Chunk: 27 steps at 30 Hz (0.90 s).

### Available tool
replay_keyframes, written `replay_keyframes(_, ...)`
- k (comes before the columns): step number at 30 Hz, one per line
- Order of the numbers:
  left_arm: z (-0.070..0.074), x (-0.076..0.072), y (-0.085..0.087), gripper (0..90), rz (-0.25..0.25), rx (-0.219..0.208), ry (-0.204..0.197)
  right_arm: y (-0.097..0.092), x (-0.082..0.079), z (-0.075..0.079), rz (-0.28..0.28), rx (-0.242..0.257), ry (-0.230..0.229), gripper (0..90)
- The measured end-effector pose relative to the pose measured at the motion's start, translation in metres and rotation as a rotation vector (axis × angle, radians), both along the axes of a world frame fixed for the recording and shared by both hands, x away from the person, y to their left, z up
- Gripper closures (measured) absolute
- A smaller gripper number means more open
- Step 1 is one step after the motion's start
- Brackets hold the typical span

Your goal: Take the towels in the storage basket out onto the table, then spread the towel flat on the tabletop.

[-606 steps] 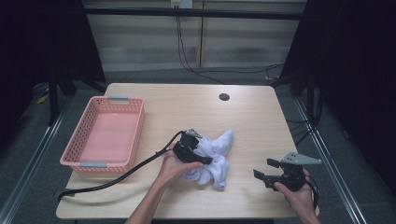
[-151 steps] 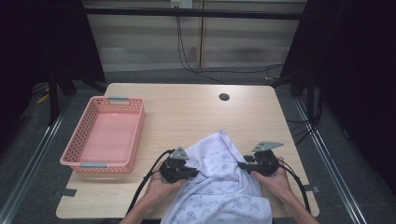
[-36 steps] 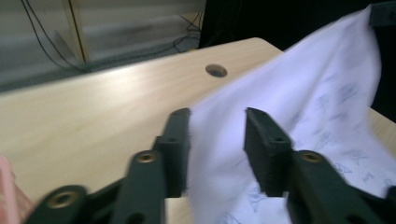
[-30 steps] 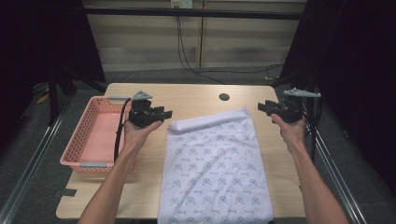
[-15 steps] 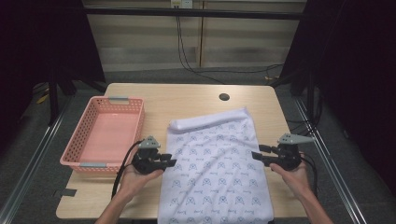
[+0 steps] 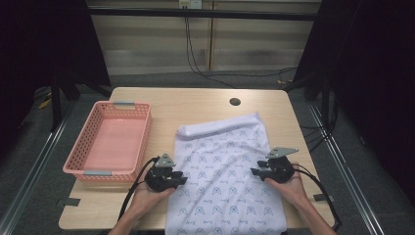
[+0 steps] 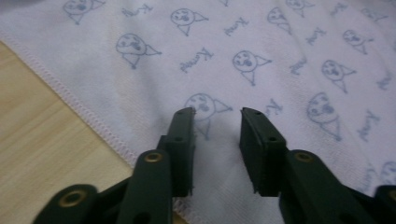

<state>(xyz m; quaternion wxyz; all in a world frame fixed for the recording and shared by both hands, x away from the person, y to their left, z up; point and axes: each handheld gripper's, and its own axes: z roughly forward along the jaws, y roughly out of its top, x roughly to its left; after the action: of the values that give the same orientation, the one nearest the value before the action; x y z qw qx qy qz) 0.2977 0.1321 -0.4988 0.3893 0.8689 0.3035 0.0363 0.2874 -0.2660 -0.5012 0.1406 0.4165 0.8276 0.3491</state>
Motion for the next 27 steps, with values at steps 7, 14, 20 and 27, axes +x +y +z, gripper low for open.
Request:
replay_keyframes(7,-0.001,-0.003,-0.002,88.0,-0.021,0.002,-0.001,-0.017,-0.03,0.004,-0.001,-0.006,0.031,86.5)
replay_keyframes(14,0.002,-0.023,-0.007,89.9,-0.096,0.008,0.055,-0.026,-0.062,0.006,0.025,0.016,0.076,86.9)
replay_keyframes(20,0.004,-0.048,-0.001,90.0,-0.134,0.021,0.074,-0.025,-0.075,0.007,0.065,0.037,0.107,86.9)
replay_keyframes(27,0.008,-0.07,0.007,90.0,-0.146,0.022,0.093,-0.02,-0.091,0.01,0.141,0.036,0.147,83.3)
